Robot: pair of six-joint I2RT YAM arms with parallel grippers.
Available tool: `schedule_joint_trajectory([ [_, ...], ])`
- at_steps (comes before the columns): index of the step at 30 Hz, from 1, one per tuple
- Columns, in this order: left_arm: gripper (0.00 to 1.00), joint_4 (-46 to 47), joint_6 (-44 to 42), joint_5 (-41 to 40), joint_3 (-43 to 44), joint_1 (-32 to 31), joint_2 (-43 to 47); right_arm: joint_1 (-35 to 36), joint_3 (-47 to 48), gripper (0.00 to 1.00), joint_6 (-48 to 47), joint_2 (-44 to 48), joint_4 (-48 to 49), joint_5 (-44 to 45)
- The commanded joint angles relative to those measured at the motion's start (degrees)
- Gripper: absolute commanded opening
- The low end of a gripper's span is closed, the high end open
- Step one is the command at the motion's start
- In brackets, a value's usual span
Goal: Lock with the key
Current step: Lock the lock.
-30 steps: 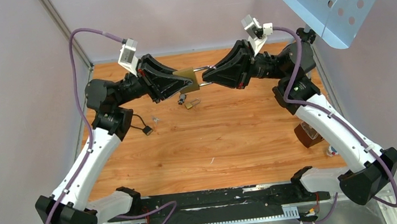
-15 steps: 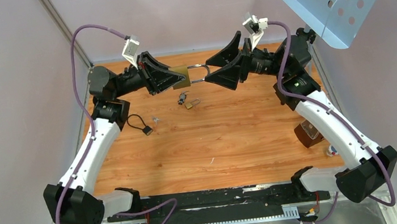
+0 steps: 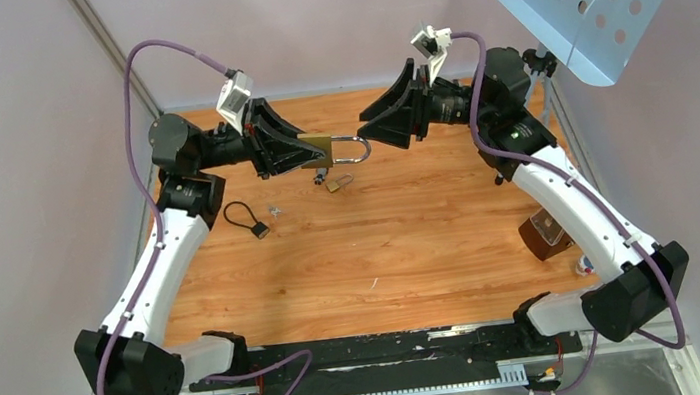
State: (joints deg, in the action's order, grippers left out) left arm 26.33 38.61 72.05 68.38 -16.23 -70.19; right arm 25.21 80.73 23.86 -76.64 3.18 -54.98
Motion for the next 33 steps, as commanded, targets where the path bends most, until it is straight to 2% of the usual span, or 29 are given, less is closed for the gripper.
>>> schedule_joint_trajectory([
  [1, 0.0, 3.78, -1.36, -0.14, 4.6, 0.64, -0.23, 0.19, 1.55, 0.6, -4.53, 1.28, -1.09, -2.2],
  [4, 0.0, 3.76, -1.2, 0.35, 5.33, 1.03, -1.02, 0.19, 0.69, 0.7, -5.27, 2.11, -1.07, -0.22],
  [6, 0.0, 3.81, -1.16, 0.77, 5.7, 1.22, -1.26, 0.19, 0.45, 0.72, -5.45, 2.35, -0.91, 1.09],
  [12, 0.0, 1.56, -2.68, 0.72, 5.91, 2.07, -1.24, 0.1, -1.23, 0.7, -2.28, 4.31, 2.46, 11.24],
  [14, 0.0, 0.59, -3.34, 0.07, 5.86, 2.28, -1.04, 0.1, -2.45, 0.7, -1.54, 5.13, 4.63, 10.56],
  [17, 0.0, 0.4, -3.15, -1.3, 5.55, 2.34, -1.11, 0.11, -2.49, 0.67, -2.22, 4.25, 5.08, 5.06],
  [21, 0.0, 4.32, -0.09, -0.98, 5.77, 2.42, -1.98, 0.1, -1.15, 0.57, -2.76, 1.16, 3.37, -4.36],
  [26, 0.0, 6.86, 1.75, -0.67, 5.57, 2.4, -2.36, 0.36, -1.27, 0.44, -3.3, -0.32, 2.89, -7.14],
  [30, 0.0, 7.75, 2.5, -0.43, 5.25, 2.39, -2.44, 0.53, -0.11, 0.2, -3.31, -1.4, 2.88, -8.18],
  [33, 0.0, 11.78, 5.51, -0.17, 4.15, 2.34, -2.88, 0.75, 1.06, 0.02, -2.89, -2.33, 2.88, -8.39],
])
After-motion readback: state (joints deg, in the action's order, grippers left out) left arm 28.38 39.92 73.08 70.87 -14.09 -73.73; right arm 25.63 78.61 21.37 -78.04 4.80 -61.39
